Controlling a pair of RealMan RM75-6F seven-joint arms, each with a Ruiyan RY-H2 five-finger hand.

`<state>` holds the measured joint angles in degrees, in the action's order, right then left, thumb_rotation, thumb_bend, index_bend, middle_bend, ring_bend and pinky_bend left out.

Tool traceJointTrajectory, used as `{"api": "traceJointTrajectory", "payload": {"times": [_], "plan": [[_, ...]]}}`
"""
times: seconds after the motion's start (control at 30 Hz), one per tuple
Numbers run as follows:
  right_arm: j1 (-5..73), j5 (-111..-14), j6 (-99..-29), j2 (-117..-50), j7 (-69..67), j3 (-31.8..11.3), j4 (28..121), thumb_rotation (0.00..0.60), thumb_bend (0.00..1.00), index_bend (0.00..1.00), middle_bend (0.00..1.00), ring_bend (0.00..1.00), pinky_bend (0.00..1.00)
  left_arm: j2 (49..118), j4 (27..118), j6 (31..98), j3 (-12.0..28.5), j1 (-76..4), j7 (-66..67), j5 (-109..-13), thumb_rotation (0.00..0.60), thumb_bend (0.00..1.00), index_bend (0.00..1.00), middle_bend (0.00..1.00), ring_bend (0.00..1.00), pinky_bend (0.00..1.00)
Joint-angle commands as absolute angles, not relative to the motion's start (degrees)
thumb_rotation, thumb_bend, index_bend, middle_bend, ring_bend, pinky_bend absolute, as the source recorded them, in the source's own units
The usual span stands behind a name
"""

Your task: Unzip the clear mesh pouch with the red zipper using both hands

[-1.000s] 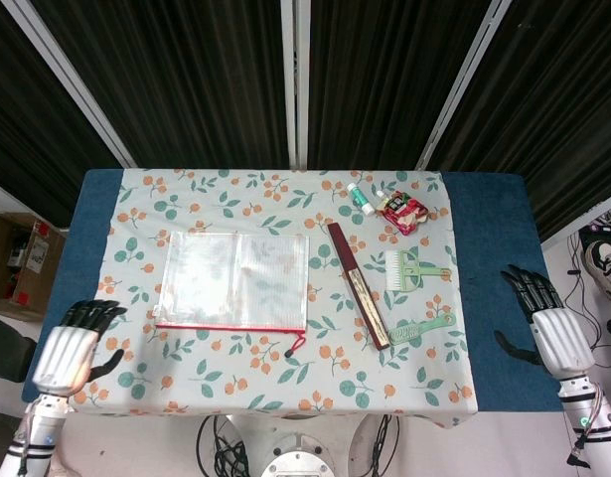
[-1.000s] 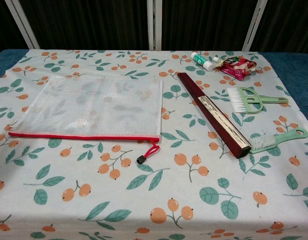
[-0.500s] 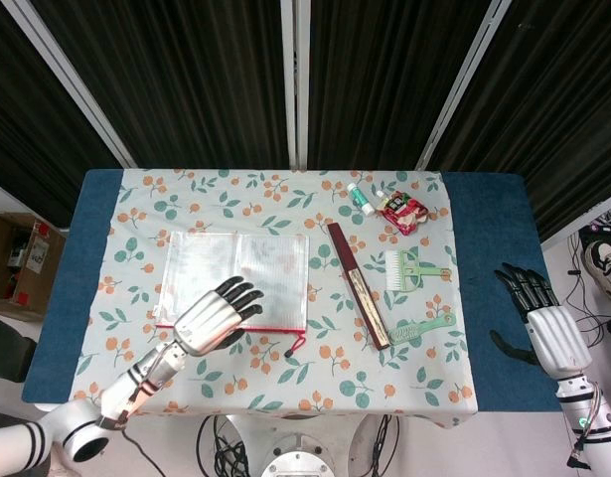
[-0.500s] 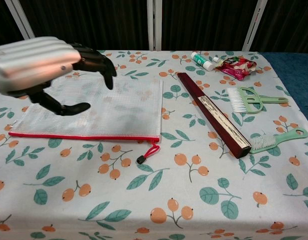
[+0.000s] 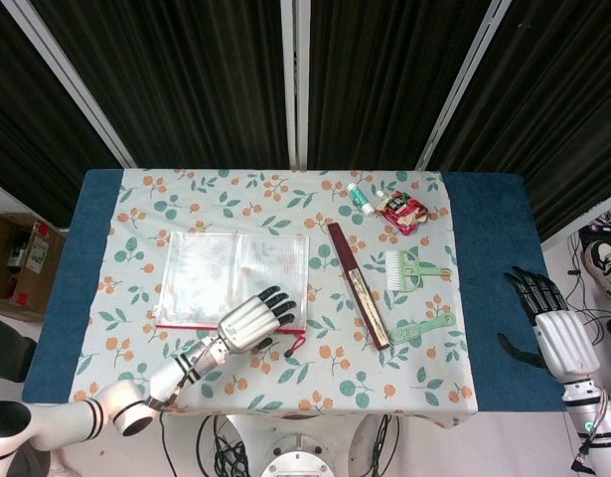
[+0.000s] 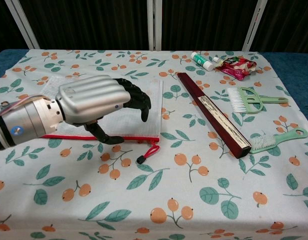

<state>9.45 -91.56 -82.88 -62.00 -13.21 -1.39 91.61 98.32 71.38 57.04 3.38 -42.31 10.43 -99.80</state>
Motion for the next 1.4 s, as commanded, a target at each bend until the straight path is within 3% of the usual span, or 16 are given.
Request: {"api": "traceJointTrajectory", "payload": {"times": [0.03, 0.3, 0.6, 0.97, 1.4], "plan": [[9.46, -91.48, -82.76, -62.06, -13.07, -1.4, 91.68, 0.6, 0.2, 0.0, 0.02, 0.0, 0.0, 101.83, 67.23, 59.0, 2.23, -43.17, 8.48, -100.97, 0.6, 0.21, 0.36, 0.21, 0.17, 0.17], [9.16, -91.31, -83.02, -61.85, -13.06, -1.46, 91.91, 0.6, 0.2, 0.0, 0.02, 0.0, 0.0, 106.65, 60.79, 59.09, 1.97, -45.32, 6.48, -100.53, 0.6, 0.21, 0.37, 0.21, 0.17, 0.17], [8.72, -91.17, -83.33, -61.73, -13.78, -1.42, 91.49, 0.6, 0.19, 0.0, 0.02, 0.0, 0.0, 107.55, 58.52, 58.79, 0.74, -45.98, 6.86, -99.61, 0.6, 0.21, 0.38, 0.21, 0.17, 0.17], [8.76, -91.43, -83.39, -61.75, -14.89, -1.55, 91.01, 0.6, 0.19, 0.0, 0.02, 0.0, 0.0, 109.52, 60.4, 56.97, 1.32, -47.87, 8.62, -97.87, 0.6, 0.2, 0.41, 0.21, 0.17, 0.17], [8.69, -91.51, -83.35, -61.94, -16.5, -1.51, 90.15, 0.6, 0.19, 0.0, 0.02, 0.0, 0.0, 106.72, 69.01, 51.07, 3.22, -48.17, 22.36, -91.17, 0.6, 0.2, 0.44, 0.21, 0.17, 0.18]]}}
